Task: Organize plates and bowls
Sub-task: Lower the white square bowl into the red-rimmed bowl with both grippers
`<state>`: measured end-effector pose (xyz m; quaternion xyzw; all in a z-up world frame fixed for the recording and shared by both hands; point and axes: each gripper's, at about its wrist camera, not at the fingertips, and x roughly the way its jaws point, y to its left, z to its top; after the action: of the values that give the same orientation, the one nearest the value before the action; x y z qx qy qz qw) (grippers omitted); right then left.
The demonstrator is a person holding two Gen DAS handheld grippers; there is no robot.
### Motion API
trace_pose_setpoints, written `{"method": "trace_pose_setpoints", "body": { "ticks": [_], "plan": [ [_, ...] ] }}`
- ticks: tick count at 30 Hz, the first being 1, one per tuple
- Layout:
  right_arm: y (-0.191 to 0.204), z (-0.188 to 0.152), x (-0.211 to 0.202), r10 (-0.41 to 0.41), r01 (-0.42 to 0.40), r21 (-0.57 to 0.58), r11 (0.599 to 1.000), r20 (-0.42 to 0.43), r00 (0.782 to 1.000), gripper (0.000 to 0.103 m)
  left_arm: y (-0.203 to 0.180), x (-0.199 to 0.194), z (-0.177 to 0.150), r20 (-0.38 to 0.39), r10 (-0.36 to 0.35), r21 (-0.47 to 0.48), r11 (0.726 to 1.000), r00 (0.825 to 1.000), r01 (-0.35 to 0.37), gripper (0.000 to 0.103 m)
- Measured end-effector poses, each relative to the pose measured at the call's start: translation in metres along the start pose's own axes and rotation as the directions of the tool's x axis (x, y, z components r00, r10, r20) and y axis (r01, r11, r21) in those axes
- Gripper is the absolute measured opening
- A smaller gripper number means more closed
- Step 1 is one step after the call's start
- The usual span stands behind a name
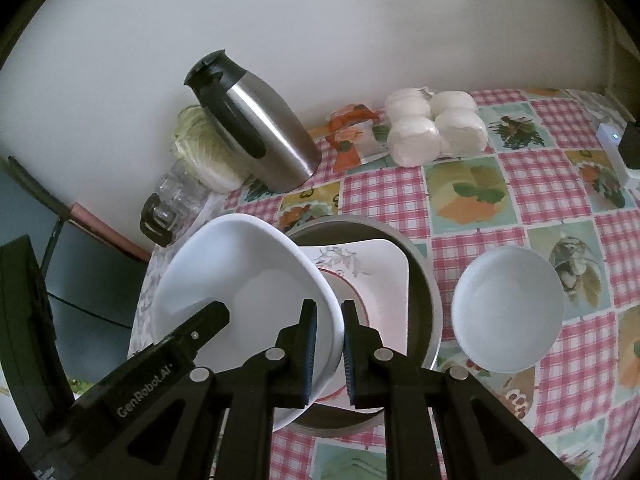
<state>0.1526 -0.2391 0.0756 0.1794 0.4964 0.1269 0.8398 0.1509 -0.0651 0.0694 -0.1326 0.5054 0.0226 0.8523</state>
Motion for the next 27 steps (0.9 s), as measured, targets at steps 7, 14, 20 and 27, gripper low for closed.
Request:
{"method": "trace_pose_setpoints", "body": {
  "ticks": [7, 14, 20, 27],
  "plan": [
    [-0.003, 0.002, -0.001, -0.006, 0.006, 0.007, 1.000, -0.003, 1.000, 0.016, -0.003, 0.008, -0.002, -0.028, 0.001, 0.009, 1.000, 1.000, -0.001, 0.017],
    [-0.001, 0.001, 0.009, -0.024, 0.023, -0.006, 1.000, -0.031, 0.999, 0.016, -0.001, 0.016, -0.003, -0.049, 0.025, 0.011, 1.000, 0.998, -0.024, 0.017],
    [0.001, 0.000, 0.015, -0.029, 0.029, -0.010, 1.000, -0.045, 0.999, 0.016, 0.003, 0.023, -0.004, -0.069, 0.032, 0.007, 0.999, 0.997, -0.031, 0.017],
    [0.002, -0.002, 0.023, -0.041, 0.040, -0.010, 0.999, -0.065, 0.997, 0.016, 0.008, 0.031, -0.003, -0.095, 0.037, 0.000, 0.999, 0.995, -0.037, 0.017]
  ]
}}
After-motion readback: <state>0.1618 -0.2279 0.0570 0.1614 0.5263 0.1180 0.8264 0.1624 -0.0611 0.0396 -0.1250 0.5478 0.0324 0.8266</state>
